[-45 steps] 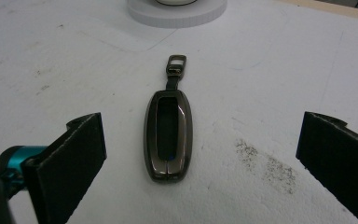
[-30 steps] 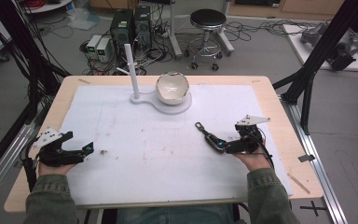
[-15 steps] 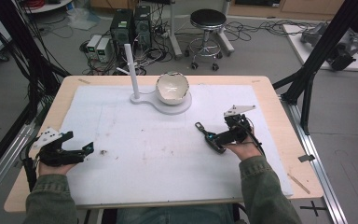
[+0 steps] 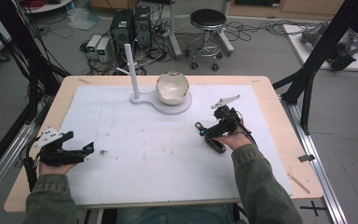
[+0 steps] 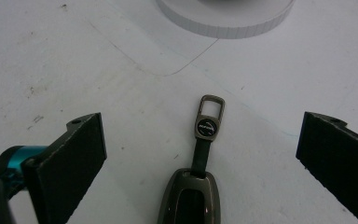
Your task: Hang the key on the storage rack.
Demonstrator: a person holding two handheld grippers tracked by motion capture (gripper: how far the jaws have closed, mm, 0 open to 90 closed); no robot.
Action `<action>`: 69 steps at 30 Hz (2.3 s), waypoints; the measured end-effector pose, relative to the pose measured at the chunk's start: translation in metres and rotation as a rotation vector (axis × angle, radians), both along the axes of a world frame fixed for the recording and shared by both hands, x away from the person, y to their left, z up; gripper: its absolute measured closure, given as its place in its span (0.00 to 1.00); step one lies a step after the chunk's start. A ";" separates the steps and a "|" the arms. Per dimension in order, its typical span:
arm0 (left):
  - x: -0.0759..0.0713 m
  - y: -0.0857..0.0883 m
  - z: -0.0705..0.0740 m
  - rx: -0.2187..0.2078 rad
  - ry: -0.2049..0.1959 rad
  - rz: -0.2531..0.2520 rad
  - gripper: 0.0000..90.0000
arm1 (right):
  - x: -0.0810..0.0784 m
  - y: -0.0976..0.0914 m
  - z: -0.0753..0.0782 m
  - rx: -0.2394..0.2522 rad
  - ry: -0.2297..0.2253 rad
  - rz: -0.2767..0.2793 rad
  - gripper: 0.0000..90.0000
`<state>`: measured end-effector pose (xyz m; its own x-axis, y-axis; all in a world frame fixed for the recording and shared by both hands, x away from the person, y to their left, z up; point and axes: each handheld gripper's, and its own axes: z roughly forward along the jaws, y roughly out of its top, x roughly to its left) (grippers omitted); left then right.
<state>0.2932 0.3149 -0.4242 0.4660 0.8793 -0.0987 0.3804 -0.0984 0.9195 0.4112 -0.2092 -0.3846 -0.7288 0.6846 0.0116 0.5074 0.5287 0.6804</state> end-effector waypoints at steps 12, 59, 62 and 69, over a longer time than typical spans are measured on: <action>0.001 0.000 -0.001 0.003 0.005 -0.007 0.02 | 0.024 0.016 -0.010 -0.093 0.119 0.029 0.01; 0.003 0.001 -0.002 -0.003 0.016 -0.006 0.02 | 0.038 0.021 -0.031 -0.193 0.355 -0.088 0.89; 0.003 0.001 -0.002 -0.002 0.017 -0.006 0.02 | 0.037 0.021 -0.031 -0.193 0.350 -0.092 0.91; 0.003 0.001 -0.002 -0.007 0.017 -0.007 0.02 | 0.037 0.018 -0.028 -0.166 0.368 -0.079 0.93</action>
<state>0.2961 0.3157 -0.4263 0.4700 0.8755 -0.1124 0.3951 -0.0948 0.9137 0.4483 -0.1915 -0.4122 -0.6416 0.7530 0.1461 0.7446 0.5657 0.3542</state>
